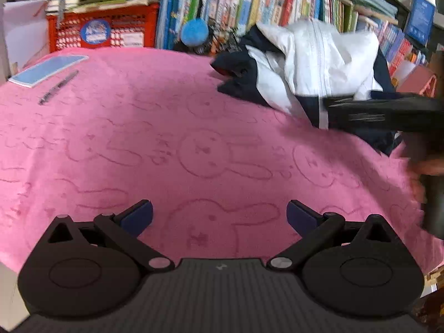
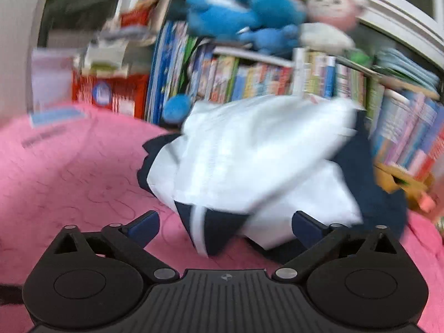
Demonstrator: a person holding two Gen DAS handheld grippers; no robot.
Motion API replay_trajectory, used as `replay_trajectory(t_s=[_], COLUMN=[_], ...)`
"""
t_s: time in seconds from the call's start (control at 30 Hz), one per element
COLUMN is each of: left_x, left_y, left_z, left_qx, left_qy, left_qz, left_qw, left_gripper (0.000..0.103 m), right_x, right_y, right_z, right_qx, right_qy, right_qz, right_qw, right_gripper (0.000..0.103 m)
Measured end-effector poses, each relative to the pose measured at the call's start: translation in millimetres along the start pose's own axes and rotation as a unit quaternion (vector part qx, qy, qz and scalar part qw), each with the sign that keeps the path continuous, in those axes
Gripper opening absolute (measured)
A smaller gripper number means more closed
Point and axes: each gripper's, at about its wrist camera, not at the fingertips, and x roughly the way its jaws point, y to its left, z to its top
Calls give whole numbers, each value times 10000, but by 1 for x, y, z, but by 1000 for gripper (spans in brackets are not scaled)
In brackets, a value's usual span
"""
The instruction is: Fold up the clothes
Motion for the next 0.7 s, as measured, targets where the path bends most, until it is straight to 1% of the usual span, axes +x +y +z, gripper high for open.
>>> replay_trajectory(t_s=[0.03,0.07,0.1,0.13,0.2,0.23,0.37,0.4,0.47,0.53,0.6,0.63,0.7], left_x=[-5,-8,-7,-5,-3,-1,4,6,9,11,13,13,8], left_y=[3,5,2,-1,-7,-10,-21,-24,-31,-48,-65,-73,-86], left_z=[1,2,5,8,14,17,29,32,38,38,38,38,35], left_qx=[-17,-6,79,165,336,421,762,846,998,1044,1089,1143,1411], left_qy=[-71,-146,-234,-322,-498,-586,-936,-1023,-1203,-1423,-1641,-1769,-2120], left_qz=[13,3,-66,-135,-272,-341,-616,-684,-818,-935,-1052,-1091,-1066], left_qw=[10000,9999,9997,9993,9978,9968,9908,9888,9843,9799,9747,9715,9611], left_gripper=[103,103,103,103,103,103,103,103,103,103,103,103,103], right_x=[15,28,27,19,3,-9,-67,-78,-92,-104,-107,-108,-114], right_y=[4,-1,-9,-17,-34,-41,-63,-70,-82,-92,-97,-100,-104], right_z=[4,10,14,18,24,27,38,41,47,52,57,60,59], right_qx=[117,510,913,1251,1921,2084,2302,2401,2666,2924,3123,3216,3298], right_qy=[122,317,366,302,173,100,-209,-269,-259,-217,-156,-124,-148], right_qz=[-132,-89,104,329,778,942,1445,1593,1915,2246,2518,2643,2778], right_qw=[9998,9982,9951,9911,9781,9735,9621,9572,9442,9293,9159,9092,9021], right_gripper=[50,24,10,9,9,9,9,9,9,9,9,9,9])
